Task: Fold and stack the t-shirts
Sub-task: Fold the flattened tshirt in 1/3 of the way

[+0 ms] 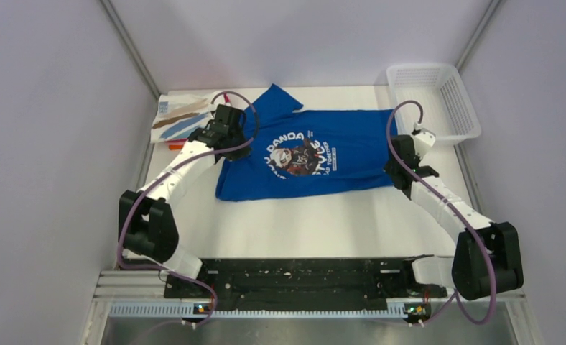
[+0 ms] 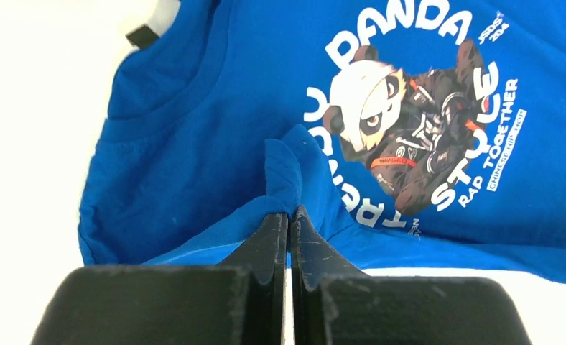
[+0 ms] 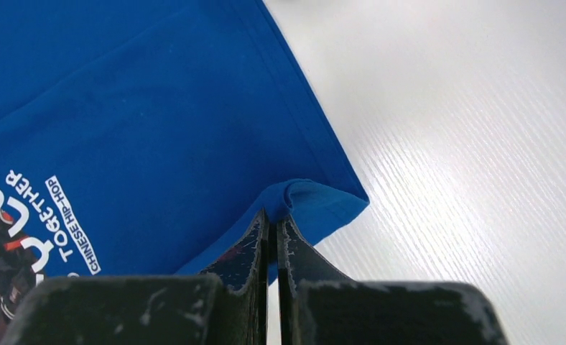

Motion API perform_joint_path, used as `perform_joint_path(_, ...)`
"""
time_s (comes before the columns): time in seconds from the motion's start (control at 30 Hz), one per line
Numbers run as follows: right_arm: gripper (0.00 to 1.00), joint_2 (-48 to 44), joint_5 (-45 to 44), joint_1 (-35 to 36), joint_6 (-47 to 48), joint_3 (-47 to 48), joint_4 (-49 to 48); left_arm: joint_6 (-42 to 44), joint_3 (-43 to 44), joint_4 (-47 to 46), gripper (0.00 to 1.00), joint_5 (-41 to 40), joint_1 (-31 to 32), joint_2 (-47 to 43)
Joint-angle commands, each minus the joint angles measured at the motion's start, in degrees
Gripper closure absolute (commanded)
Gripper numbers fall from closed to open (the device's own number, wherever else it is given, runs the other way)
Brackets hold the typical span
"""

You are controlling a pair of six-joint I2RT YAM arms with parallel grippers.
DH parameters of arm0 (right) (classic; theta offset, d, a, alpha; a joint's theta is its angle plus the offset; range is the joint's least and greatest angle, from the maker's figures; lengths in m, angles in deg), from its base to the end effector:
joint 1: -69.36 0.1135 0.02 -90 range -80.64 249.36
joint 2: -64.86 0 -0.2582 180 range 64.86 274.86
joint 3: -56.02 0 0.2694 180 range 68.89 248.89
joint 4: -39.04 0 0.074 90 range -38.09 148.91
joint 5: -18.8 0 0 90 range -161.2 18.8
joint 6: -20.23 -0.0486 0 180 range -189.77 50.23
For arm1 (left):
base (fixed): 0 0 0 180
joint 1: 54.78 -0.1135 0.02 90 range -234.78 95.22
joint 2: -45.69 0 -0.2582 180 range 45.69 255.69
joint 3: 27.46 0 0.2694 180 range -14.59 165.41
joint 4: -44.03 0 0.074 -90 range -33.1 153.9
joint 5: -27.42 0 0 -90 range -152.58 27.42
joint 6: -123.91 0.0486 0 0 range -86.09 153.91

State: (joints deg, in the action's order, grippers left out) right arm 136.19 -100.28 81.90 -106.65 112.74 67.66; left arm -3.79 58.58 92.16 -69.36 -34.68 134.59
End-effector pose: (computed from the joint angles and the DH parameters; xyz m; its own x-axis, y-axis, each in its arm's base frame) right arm 0.2813 0.0384 0.2104 -0.4412 0.4392 -0.7826 0.5260 0.8331 0.1710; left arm 0.3410 -0.1187 0.2632 -0.7434 -0.3746 -0.5541 -0.2314 0.9213 -0.3123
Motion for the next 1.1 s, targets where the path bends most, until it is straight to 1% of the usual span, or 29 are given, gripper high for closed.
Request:
perform_joint_path(0.0,1.00,1.95,-2.49,-0.86,1.73,3.68,-4.01,4.75,2.89,-7.21,1.00,2.38,-0.84,-1.31)
perform_joint_path(0.27,1.00,2.76,-2.63,-2.19,1.09,2.71,-3.31,10.17,7.27,-10.48,1.00,3.83,-1.20,3.16)
perform_joint_path(0.4,1.00,3.35,-3.13,-2.52,0.97,2.55,-3.47,11.84,11.08,-9.71,1.00,4.26,-1.38,6.83)
perform_joint_path(0.57,1.00,5.75,-3.04,-2.81,1.62,3.52,-4.41,15.14,13.87,-9.22,1.00,4.68,-1.38,11.10)
perform_joint_path(0.67,1.00,8.09,-3.03,-2.92,1.92,4.37,-5.63,18.19,15.02,-11.77,1.00,4.47,-1.60,13.59)
perform_joint_path(0.77,1.00,11.00,-2.96,-3.07,1.75,5.90,-5.38,22.26,18.14,-13.34,1.00,6.46,-1.87,17.42)
perform_joint_path(0.9,1.00,14.00,-2.58,-3.26,1.66,7.88,-5.04,24.53,25.99,-9.16,1.00,5.67,-2.24,23.44)
perform_joint_path(1.0,1.00,15.43,-2.61,-3.26,1.48,9.37,-4.43,24.53,28.53,-6.75,1.00,4.23,-2.58,25.83)
perform_joint_path(1.03,0.96,15.83,-2.87,-3.37,1.34,9.72,-4.35,24.49,28.56,-6.71,0.98,3.92,-2.65,25.99)
perform_joint_path(1.07,0.92,16.06,-3.19,-3.35,1.21,9.97,-4.36,24.51,28.53,-6.85,0.94,3.66,-2.76,26.09)
